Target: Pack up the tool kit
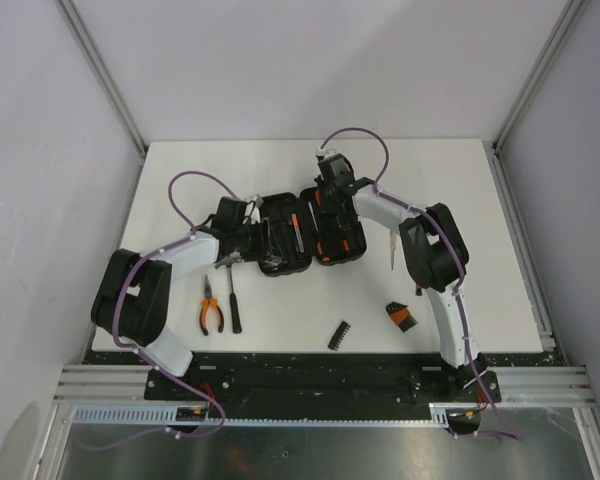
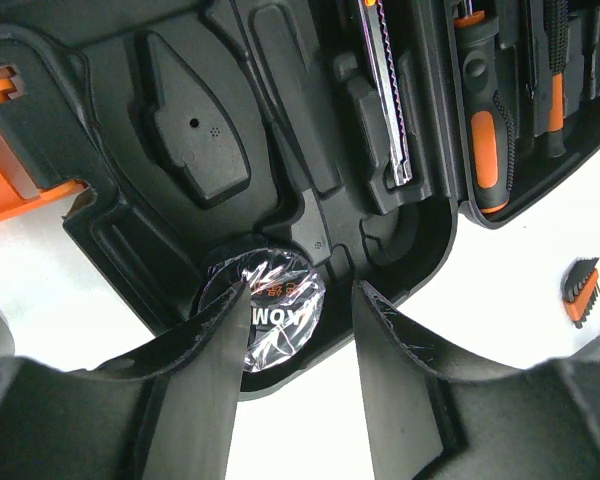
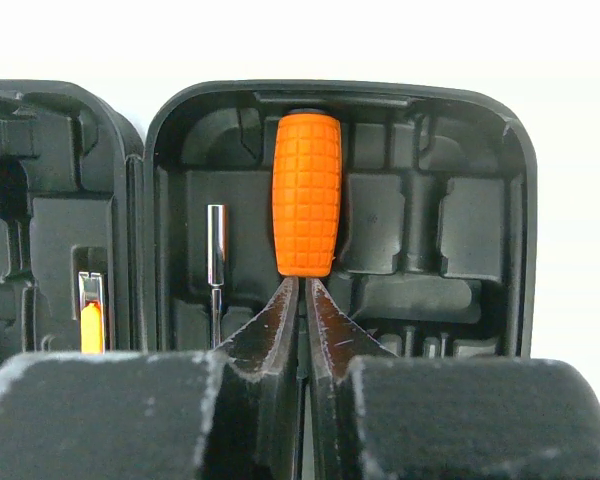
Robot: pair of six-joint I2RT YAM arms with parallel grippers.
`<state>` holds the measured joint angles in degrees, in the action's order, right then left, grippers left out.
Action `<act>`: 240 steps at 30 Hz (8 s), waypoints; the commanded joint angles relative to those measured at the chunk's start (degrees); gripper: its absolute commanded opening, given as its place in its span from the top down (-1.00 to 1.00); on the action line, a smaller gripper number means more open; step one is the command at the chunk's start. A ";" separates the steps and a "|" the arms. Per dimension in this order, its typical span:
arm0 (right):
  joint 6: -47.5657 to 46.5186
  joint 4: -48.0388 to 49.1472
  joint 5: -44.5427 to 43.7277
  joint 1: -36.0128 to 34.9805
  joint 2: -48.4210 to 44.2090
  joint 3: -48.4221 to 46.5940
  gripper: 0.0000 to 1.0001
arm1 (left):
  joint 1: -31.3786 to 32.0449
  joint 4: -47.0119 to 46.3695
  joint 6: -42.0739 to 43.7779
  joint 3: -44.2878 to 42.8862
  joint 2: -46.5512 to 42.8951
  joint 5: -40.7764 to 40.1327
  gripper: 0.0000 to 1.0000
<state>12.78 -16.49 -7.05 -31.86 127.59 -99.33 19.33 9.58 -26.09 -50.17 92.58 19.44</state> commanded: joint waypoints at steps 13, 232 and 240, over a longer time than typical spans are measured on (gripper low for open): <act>-2.09 -10.62 -1.72 -1.96 6.08 -2.33 0.80 | 0.79 3.43 0.14 0.26 1.58 -1.78 -0.03; 14.45 -16.14 -9.85 12.17 -16.71 20.66 0.21 | 2.80 7.30 2.10 -32.56 5.17 -3.28 -0.99; 13.41 -16.39 -10.83 12.85 -18.68 20.67 0.17 | 2.47 7.46 2.11 -30.58 4.88 -2.86 -0.99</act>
<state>26.09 -32.40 -15.05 -19.70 111.00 -77.67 22.24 17.78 -25.41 -81.08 100.49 16.67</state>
